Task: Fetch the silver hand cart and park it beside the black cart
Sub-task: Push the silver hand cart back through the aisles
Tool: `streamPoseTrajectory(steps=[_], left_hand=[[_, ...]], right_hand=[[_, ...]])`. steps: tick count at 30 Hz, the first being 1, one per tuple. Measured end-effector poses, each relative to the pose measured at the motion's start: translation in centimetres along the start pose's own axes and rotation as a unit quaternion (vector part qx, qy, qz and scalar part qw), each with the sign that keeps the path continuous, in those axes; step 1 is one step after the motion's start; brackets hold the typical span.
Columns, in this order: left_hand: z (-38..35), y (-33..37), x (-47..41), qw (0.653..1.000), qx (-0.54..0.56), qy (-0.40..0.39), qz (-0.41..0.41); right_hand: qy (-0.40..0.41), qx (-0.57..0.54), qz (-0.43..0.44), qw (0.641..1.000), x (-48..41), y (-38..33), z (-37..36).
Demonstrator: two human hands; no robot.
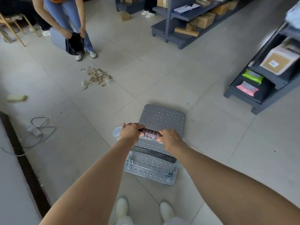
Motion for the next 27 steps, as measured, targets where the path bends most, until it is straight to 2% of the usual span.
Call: streamPoseTrajectory(steps=[8,12,20,27], left_hand=[[1.9,-1.8,-4.5,0.999,0.007,-0.029,-0.042],[2.8,-2.8,-6.7,0.995,-0.028,-0.034,-0.085],[5.0,-6.0,-10.8,0.992,-0.026,-0.036,-0.122],[6.5,-7.1,-13.5,0.988,-0.046,-0.043,-0.143]], right_hand=[[0.045,0.069,-0.064,0.995,-2.2,-2.9,1.4],[0.05,0.075,-0.083,0.992,-3.7,-4.5,1.6],[0.065,0.071,-0.124,0.988,-6.9,-8.4,1.3],[0.05,0.13,-0.15,0.979,-9.4,-10.4,2.0]])
Point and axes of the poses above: each hand's wrist, its own x-axis away from the middle knuckle, its own z-axis out of the back of the hand, y = z × x, the point moved 7 cm from there along -x, towards the middle knuckle, and after that the axes turned 2 degrees about z, right-handed, at the moved point
